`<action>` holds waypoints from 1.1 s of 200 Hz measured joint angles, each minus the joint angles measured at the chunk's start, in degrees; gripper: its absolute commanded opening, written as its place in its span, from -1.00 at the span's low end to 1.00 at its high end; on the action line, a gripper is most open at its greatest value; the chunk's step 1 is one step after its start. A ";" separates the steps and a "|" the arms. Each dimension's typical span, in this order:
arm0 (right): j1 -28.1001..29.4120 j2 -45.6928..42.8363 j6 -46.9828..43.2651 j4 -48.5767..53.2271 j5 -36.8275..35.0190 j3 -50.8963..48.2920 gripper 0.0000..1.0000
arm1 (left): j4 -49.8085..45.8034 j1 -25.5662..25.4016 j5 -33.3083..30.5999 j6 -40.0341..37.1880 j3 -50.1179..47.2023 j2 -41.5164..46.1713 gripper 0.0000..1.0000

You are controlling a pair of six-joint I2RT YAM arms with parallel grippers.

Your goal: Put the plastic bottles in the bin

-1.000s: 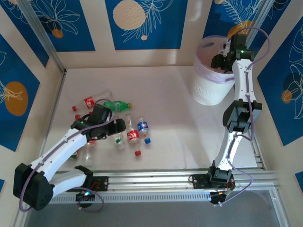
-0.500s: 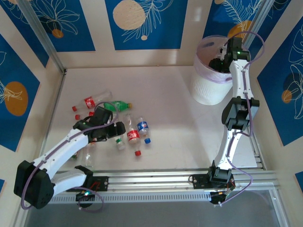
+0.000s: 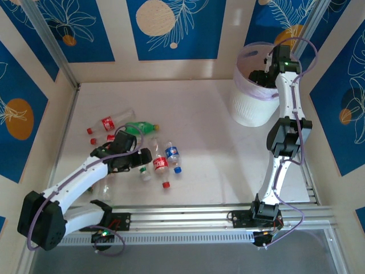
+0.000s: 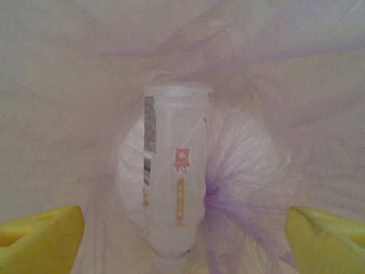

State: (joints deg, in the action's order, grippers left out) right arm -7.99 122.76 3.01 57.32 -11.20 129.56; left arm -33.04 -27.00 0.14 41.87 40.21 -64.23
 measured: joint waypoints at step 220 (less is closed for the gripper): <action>10.78 -52.39 3.98 -7.19 15.19 -41.38 0.88 | 14.45 1.77 -8.83 2.32 -0.02 -14.75 0.34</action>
State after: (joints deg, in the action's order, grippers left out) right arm 2.79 70.37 6.98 50.13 3.99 88.18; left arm -18.59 -25.23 -8.69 44.18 40.18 -78.98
